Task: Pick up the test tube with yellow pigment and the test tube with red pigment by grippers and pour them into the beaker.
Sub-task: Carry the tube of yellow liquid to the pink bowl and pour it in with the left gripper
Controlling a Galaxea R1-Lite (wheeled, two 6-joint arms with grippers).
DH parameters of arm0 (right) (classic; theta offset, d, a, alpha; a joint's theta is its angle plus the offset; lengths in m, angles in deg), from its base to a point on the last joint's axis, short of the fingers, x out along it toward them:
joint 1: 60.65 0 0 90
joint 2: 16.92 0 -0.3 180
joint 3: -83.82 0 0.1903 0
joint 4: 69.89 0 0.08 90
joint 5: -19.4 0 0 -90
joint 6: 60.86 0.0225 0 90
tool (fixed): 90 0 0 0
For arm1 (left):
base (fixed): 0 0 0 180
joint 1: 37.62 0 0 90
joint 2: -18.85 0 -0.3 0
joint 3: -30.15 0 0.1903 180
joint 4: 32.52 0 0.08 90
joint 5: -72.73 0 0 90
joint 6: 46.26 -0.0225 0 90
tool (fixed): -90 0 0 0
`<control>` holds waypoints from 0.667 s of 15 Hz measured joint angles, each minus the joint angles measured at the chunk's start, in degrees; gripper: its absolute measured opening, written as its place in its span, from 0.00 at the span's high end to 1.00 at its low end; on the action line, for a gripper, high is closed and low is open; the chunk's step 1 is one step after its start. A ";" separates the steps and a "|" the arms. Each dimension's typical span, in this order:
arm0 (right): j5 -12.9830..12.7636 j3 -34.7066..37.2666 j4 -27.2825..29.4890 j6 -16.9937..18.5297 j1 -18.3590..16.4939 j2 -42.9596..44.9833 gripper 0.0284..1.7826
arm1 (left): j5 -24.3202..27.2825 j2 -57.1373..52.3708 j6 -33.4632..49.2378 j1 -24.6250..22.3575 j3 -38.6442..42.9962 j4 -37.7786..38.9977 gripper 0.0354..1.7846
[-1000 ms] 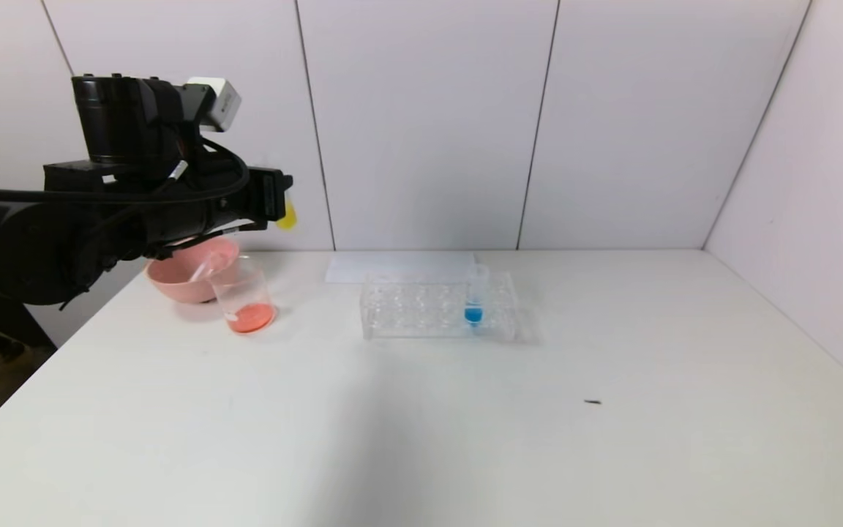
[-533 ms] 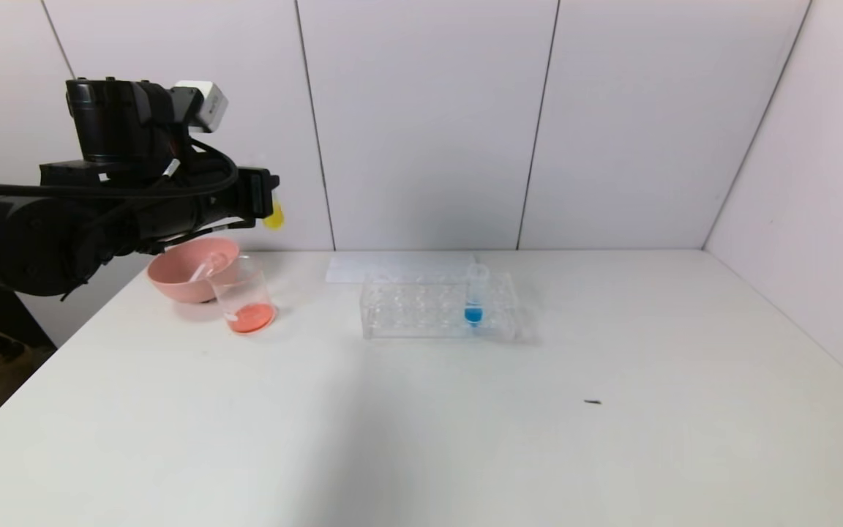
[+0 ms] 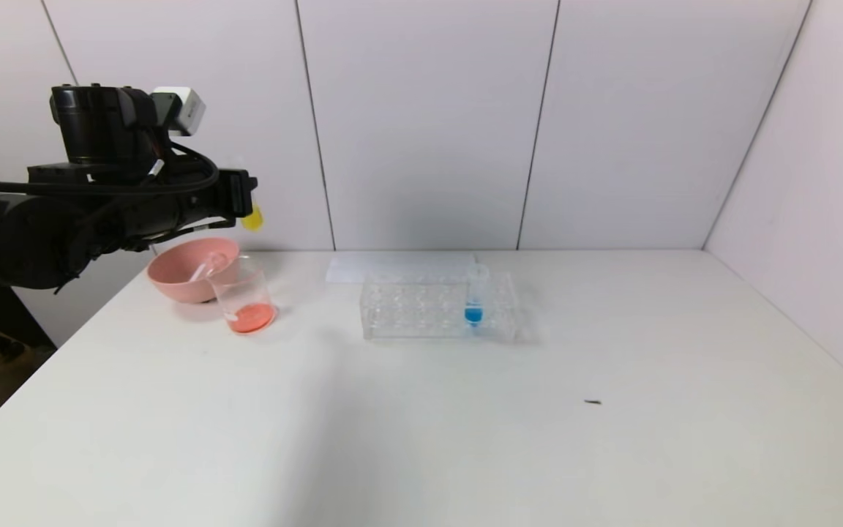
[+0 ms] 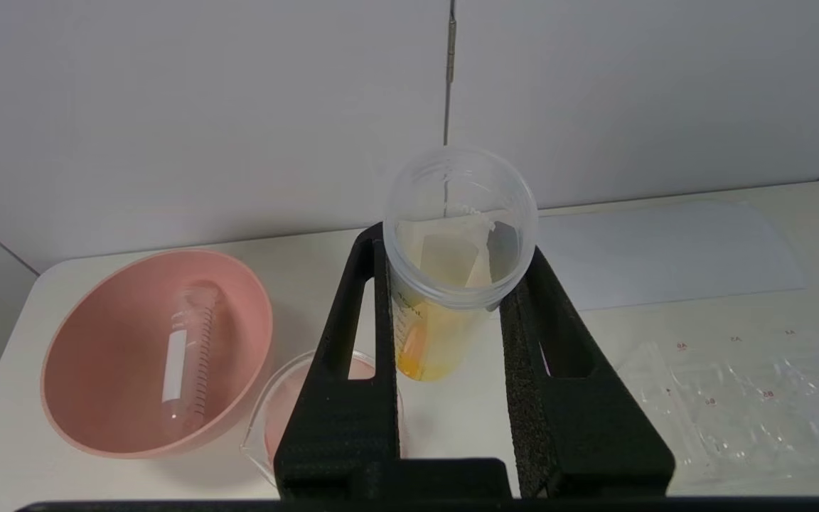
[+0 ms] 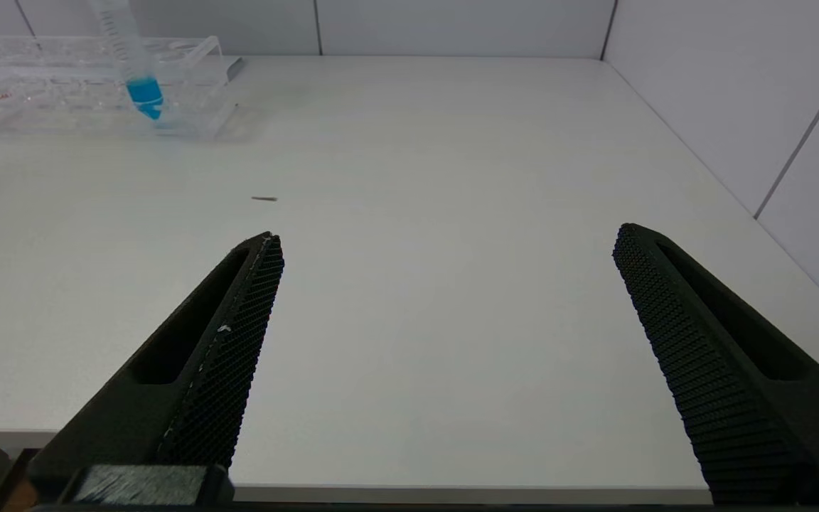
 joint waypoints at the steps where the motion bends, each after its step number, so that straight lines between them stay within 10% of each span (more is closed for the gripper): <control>1: -0.02 0.00 0.00 0.00 -0.02 0.00 0.05 | 0.00 -0.02 -0.04 -0.39 0.16 0.00 0.77; 10: -0.02 0.00 -0.02 0.00 0.02 0.00 0.05 | -0.27 -0.29 -0.33 -2.15 3.33 1.77 0.77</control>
